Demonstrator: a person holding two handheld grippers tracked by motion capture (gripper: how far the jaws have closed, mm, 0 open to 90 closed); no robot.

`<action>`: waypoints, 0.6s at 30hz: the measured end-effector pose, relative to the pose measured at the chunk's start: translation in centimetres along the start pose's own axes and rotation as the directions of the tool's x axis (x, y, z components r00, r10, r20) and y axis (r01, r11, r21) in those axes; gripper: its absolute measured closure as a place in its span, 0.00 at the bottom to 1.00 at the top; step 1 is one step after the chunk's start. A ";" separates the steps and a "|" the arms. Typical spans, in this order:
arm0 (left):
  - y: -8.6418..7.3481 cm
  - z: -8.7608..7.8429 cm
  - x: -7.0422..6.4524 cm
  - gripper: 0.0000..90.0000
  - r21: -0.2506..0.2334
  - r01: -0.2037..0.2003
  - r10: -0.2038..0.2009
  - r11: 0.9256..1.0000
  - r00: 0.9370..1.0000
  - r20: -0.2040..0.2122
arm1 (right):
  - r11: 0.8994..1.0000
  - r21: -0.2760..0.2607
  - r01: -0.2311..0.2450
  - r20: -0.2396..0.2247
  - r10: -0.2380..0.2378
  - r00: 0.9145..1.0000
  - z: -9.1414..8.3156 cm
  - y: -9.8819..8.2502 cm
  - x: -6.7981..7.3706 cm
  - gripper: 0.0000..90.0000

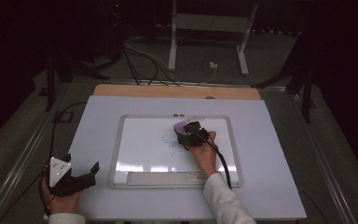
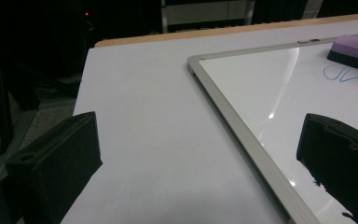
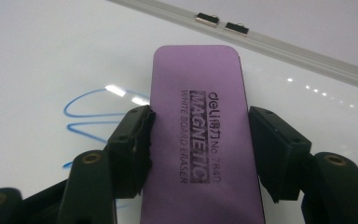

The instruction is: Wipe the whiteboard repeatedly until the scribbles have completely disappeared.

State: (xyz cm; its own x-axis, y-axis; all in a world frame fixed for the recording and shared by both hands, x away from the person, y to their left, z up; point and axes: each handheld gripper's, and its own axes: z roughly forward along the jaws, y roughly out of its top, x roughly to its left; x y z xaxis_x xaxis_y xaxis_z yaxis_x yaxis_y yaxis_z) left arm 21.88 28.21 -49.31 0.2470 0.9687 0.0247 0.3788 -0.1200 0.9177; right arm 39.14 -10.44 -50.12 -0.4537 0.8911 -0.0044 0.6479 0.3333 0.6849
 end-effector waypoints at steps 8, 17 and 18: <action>0.0 -0.1 0.0 0.01 -0.002 0.000 0.000 1.000 1.000 -0.001 | 0.999 0.013 0.037 -0.035 -0.037 0.999 -1.0 -0.8 0.7 0.46; 0.0 -0.1 0.1 0.01 -0.005 0.006 -0.006 1.000 1.000 -0.002 | 1.000 0.008 0.025 -0.021 -0.025 0.999 -0.2 0.0 0.0 0.46; 0.0 -0.1 0.1 0.01 -0.006 0.008 -0.008 1.000 1.000 -0.001 | 1.000 0.004 0.020 -0.015 -0.020 1.000 0.0 0.1 -0.1 0.46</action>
State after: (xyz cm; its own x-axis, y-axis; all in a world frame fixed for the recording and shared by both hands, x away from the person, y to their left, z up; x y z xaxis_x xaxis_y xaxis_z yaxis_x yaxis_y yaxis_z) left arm 21.81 28.35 -49.26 0.2431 0.9698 0.0179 0.3756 -0.1111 0.9201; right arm 39.28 -10.49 -50.07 -0.4761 0.8794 -0.0071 0.6413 0.3527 0.6814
